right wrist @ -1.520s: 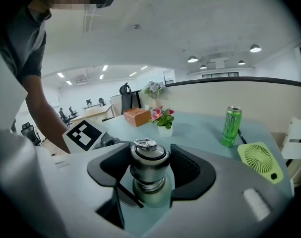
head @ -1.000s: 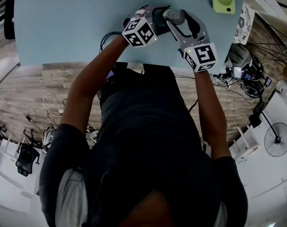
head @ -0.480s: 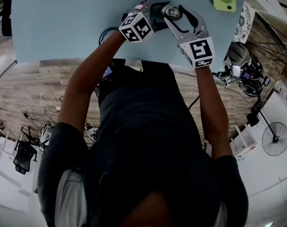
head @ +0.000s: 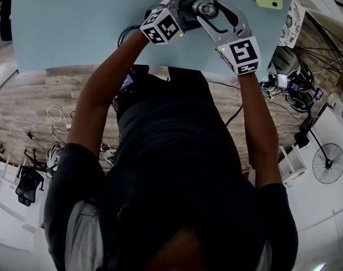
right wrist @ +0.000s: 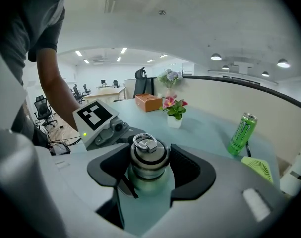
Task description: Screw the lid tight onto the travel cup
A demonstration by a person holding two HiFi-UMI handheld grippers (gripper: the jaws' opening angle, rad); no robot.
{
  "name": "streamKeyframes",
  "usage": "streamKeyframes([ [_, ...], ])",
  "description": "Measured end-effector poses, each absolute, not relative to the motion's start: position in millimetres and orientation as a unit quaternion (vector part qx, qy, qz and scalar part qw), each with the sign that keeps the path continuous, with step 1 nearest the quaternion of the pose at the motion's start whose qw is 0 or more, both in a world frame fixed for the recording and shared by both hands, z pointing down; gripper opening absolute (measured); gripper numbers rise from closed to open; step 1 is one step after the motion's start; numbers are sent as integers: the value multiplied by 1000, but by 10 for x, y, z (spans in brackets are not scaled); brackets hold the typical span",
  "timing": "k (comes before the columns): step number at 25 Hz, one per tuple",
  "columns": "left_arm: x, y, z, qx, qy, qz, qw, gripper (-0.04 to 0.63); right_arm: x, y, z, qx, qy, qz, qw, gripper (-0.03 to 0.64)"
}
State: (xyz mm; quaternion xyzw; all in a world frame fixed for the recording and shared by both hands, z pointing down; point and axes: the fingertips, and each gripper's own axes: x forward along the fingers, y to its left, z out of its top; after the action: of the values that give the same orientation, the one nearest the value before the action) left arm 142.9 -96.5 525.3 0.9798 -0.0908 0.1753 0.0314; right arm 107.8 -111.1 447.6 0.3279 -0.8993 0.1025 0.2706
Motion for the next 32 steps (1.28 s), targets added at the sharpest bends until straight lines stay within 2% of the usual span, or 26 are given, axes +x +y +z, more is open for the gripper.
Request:
streamKeyframes([
  [10,1416,-964,5247,980,-86,175,31,408,1043,-1034,4430,263,-903,94,327,261],
  [18,1435,-964,5253,980,-82,177,32,408,1094,-859,4407,-20,-878,-38,477,265],
  [21,1441,-967,5264,980,-82,177,32,408,1089,-822,4491,-118,-845,-92,514,265],
  [27,1455,-960,5276,981,-80,175,32,408,1094,-855,4583,-198,-806,-143,539,262],
  [32,1444,-960,5266,981,-80,174,32,408,1086,-833,4579,-206,-807,-123,539,233],
])
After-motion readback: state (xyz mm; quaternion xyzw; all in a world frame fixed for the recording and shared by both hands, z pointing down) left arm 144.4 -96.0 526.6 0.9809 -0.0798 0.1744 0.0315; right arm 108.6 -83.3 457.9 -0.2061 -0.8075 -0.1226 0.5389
